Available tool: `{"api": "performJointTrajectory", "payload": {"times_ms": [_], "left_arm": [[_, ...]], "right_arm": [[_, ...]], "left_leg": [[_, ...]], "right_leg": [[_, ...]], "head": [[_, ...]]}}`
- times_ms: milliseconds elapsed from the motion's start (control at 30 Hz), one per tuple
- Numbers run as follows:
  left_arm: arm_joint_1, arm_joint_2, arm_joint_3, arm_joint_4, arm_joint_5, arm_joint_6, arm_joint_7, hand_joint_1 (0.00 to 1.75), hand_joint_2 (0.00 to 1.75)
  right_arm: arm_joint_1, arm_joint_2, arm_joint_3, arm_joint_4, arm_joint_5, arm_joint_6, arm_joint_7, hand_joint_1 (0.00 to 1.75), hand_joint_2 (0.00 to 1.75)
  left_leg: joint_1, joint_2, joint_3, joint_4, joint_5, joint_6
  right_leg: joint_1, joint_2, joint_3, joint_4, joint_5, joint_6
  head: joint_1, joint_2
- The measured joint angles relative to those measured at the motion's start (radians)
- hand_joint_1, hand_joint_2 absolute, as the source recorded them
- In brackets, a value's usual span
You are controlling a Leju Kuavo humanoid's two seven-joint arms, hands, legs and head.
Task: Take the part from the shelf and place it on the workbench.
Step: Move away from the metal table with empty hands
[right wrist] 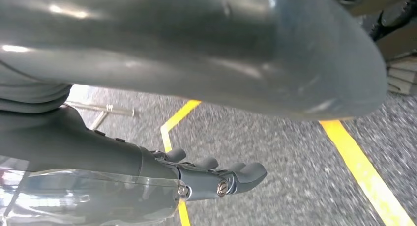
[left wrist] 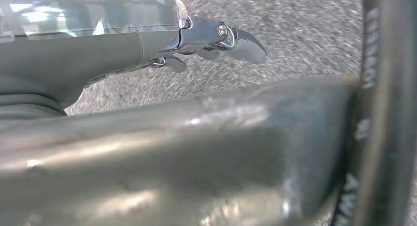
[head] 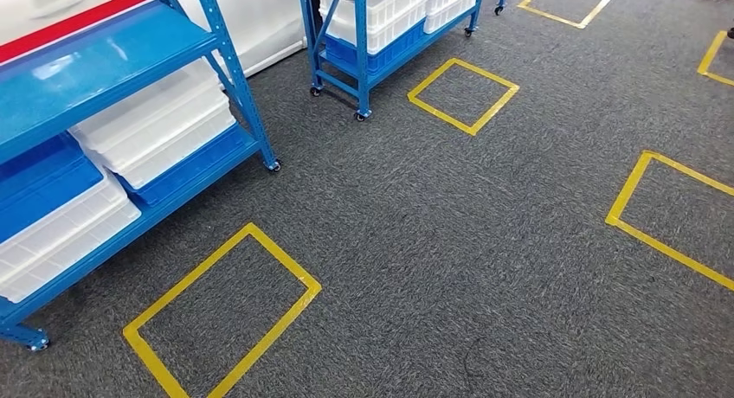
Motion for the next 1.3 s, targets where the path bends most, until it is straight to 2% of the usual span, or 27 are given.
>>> {"api": "performJointTrajectory", "payload": {"times_ms": [67,100,133,200,233,300,367,400,433,467,500,567,600,667,733,800,867,900,933,967,1000,1033,1067,1133,1167,1233,1300], "left_arm": [[0.001,0.0,0.0,0.0,0.0,0.0,0.0,0.0,0.0],[-0.001,0.0,0.0,0.0,0.0,0.0,0.0,0.0,0.0],[-0.002,0.0,0.0,0.0,0.0,0.0,0.0,0.0,0.0],[-0.002,0.0,0.0,0.0,0.0,0.0,0.001,0.0,0.0],[0.001,0.0,0.0,0.0,0.0,0.0,0.001,0.0,0.0],[0.001,0.0,0.0,0.0,0.0,0.0,0.002,0.0,0.0],[-0.002,0.0,0.0,0.0,0.0,0.0,0.003,0.0,0.0],[-0.004,0.0,0.0,0.0,0.0,0.0,0.003,0.0,0.0],[-0.005,0.0,0.0,0.0,0.0,0.0,0.003,0.0,0.0],[-0.005,0.0,0.0,0.0,0.0,0.0,0.003,0.0,0.0],[-0.004,0.0,0.0,0.0,0.0,0.0,0.003,0.0,0.0],[-0.003,-0.001,0.0,0.0,0.0,0.0,0.003,0.0,0.0],[-0.003,-0.001,0.0,0.0,0.0,0.0,0.003,0.0,0.0],[-0.003,-0.002,0.0,0.0,0.0,0.0,0.003,0.0,0.0],[-0.002,-0.001,0.0,0.0,-0.001,0.0,0.003,0.0,0.0],[-0.001,0.0,0.0,0.0,-0.001,0.0,0.003,0.0,0.0],[-0.003,-0.001,0.0,0.0,-0.001,0.001,0.004,0.0,0.0],[-0.004,-0.001,0.0,0.0,-0.001,0.001,0.004,0.0,0.0],[-0.004,-0.001,0.0,0.0,-0.001,0.001,0.004,0.0,0.0],[-0.003,-0.001,0.0,0.0,-0.001,0.001,0.004,0.0,0.0],[-0.001,-0.001,0.0,0.0,-0.001,0.001,0.004,0.0,0.0],[0.001,-0.001,0.0,0.0,-0.001,0.001,0.004,0.0,0.0],[0.001,-0.001,0.001,0.0,-0.001,0.0,0.004,0.0,0.0],[-0.001,-0.001,0.001,0.0,-0.001,0.0,0.004,0.0,0.0],[-0.002,-0.001,0.001,0.0,-0.001,-0.001,0.004,0.0,0.0],[0.0,-0.001,0.001,0.0,-0.002,-0.001,0.004,0.0,0.0],[0.003,-0.001,0.001,0.0,-0.004,-0.002,0.004,0.0,0.0]], "right_arm": [[0.0,0.0,0.0,0.0,0.0,0.0,0.0,0.0,0.0],[-0.001,0.0,0.0,0.0,0.0,0.0,0.001,0.0,0.0],[-0.001,0.0,0.0,0.0,0.0,0.0,0.001,0.0,0.0],[-0.005,0.001,0.0,0.0,0.001,0.0,0.002,0.0,0.0],[-0.008,0.001,0.0,0.0,0.001,0.0,0.003,0.0,0.0],[-0.008,0.001,0.0,0.0,0.002,0.0,0.003,0.0,0.0],[-0.005,0.001,-0.001,0.0,0.002,0.0,0.003,0.0,0.0],[-0.004,0.001,-0.002,0.0,0.002,0.0,0.003,0.0,0.0],[-0.003,0.001,-0.003,0.0,0.002,0.0,0.003,0.0,0.0],[-0.002,0.001,-0.004,0.0,0.002,0.0,0.003,0.0,0.0],[-0.002,0.001,-0.004,0.0,0.002,0.0,0.003,0.0,0.0],[0.0,0.001,-0.004,0.0,0.002,0.001,0.003,0.0,0.0],[0.0,0.001,-0.005,0.0,0.002,0.001,0.003,0.0,0.0],[-0.001,0.001,-0.005,0.0,0.002,0.002,0.003,0.0,0.0],[-0.004,0.001,-0.005,0.0,0.002,0.002,0.004,0.0,0.0],[-0.004,0.001,-0.006,0.0,0.002,0.003,0.004,0.0,0.0],[-0.001,0.001,-0.006,0.0,0.002,0.004,0.004,0.0,0.0],[0.0,0.001,-0.006,0.0,0.002,0.004,0.004,0.0,0.0],[0.001,0.001,-0.006,0.0,0.002,0.005,0.004,0.0,0.0],[0.001,0.001,-0.006,0.0,0.002,0.004,0.004,0.0,0.0],[0.001,0.001,-0.006,0.0,0.002,0.004,0.004,0.0,0.0],[0.0,0.001,-0.006,0.0,0.002,0.004,0.004,0.0,0.0],[0.0,0.001,-0.006,0.0,0.002,0.004,0.004,0.0,0.0],[-0.001,0.002,-0.006,0.0,0.002,0.004,0.005,0.0,0.0],[-0.002,0.002,-0.006,0.0,0.002,0.004,0.005,0.0,0.0],[-0.007,0.003,-0.006,0.0,0.003,0.004,0.005,0.0,0.0],[-0.01,0.003,-0.006,0.0,0.004,0.004,0.005,0.0,0.0]], "left_leg": [[-0.006,0.037,0.072,-0.139,0.058,0.01],[-0.01,0.053,0.096,-0.185,0.072,0.017],[-0.015,0.062,0.105,-0.207,0.075,0.022],[-0.019,0.047,0.107,-0.216,0.075,0.032],[-0.017,0.037,0.111,-0.223,0.078,0.037],[-0.011,0.017,0.122,-0.238,0.087,0.047],[-0.009,-0.002,0.123,-0.241,0.091,0.053],[-0.009,-0.014,0.122,-0.24,0.091,0.055],[-0.01,-0.027,0.121,-0.239,0.091,0.056],[-0.01,-0.041,0.122,-0.238,0.09,0.055],[-0.009,-0.056,0.123,-0.236,0.089,0.054],[-0.008,-0.081,0.122,-0.228,0.085,0.047],[-0.008,-0.092,0.119,-0.222,0.082,0.042],[-0.008,-0.108,0.11,-0.217,0.08,0.03],[-0.006,-0.116,0.106,-0.216,0.079,0.019],[-0.006,-0.077,0.088,-0.175,0.052,0.01],[-0.006,-0.026,0.034,-0.061,-0.01,0.003],[-0.004,-0.016,0.0,0.006,-0.039,0.0],[-0.004,-0.011,-0.024,0.054,-0.053,-0.002],[-0.003,-0.008,-0.031,0.068,-0.048,-0.003],[-0.003,-0.004,-0.017,0.04,-0.023,-0.002],[-0.004,0.005,0.016,-0.022,0.012,0.002],[-0.006,0.024,0.054,-0.097,0.043,0.007],[-0.014,0.052,0.103,-0.196,0.074,0.021],[-0.018,0.055,0.109,-0.212,0.073,0.027],[-0.018,0.036,0.111,-0.218,0.077,0.039],[-0.011,0.018,0.121,-0.232,0.085,0.048]], "right_leg": [[0.003,-0.02,0.008,0.0,-0.006,0.005],[0.005,-0.029,0.011,0.0,-0.009,0.01],[0.006,-0.037,0.014,0.0,-0.011,0.015],[0.006,-0.053,0.022,-0.003,-0.014,0.025],[0.004,-0.048,0.027,-0.002,-0.017,0.031],[0.001,-0.004,0.014,0.037,-0.045,0.042],[-0.004,0.046,-0.042,0.145,-0.103,0.047],[-0.005,0.055,-0.075,0.205,-0.127,0.048],[-0.006,0.058,-0.098,0.243,-0.133,0.048],[-0.007,0.061,-0.106,0.247,-0.119,0.048],[-0.008,0.066,-0.095,0.213,-0.085,0.048],[-0.011,0.098,-0.045,0.092,-0.013,0.046],[-0.012,0.115,-0.027,0.046,0.007,0.044],[-0.009,0.13,-0.016,0.014,0.011,0.037],[-0.007,0.109,-0.014,0.009,0.014,0.025],[-0.009,0.086,-0.01,0.002,0.017,0.011],[-0.007,0.06,-0.008,-0.001,0.015,0.002],[-0.005,0.046,-0.008,-0.001,0.013,0.0],[-0.003,0.031,-0.007,0.0,0.011,-0.001],[-0.002,0.018,-0.005,0.0,0.008,-0.001],[-0.002,0.006,-0.002,0.0,0.006,-0.001],[-0.001,-0.005,0.002,0.0,0.003,0.001],[0.0,-0.016,0.007,0.0,0.0,0.003],[0.003,-0.036,0.015,0.0,-0.007,0.012],[0.004,-0.045,0.018,0.0,-0.01,0.018],[0.004,-0.055,0.025,-0.003,-0.013,0.029],[0.002,-0.015,0.02,0.02,-0.032,0.039]], "head": [[0.0,0.0],[0.0,0.0],[0.0,0.0],[0.0,0.0],[0.0,0.0],[0.0,0.0],[0.0,0.0],[0.0,0.0],[0.0,0.0],[0.0,0.0],[0.0,0.0],[0.0,0.0],[0.0,0.0],[0.0,0.0],[0.0,0.0],[0.0,0.0],[0.0,0.0],[0.0,0.0],[0.0,0.0],[0.0,0.0],[0.0,0.0],[0.0,0.0],[0.0,0.0],[0.0,0.0],[0.0,0.0],[0.0,0.0],[0.0,0.0]]}}
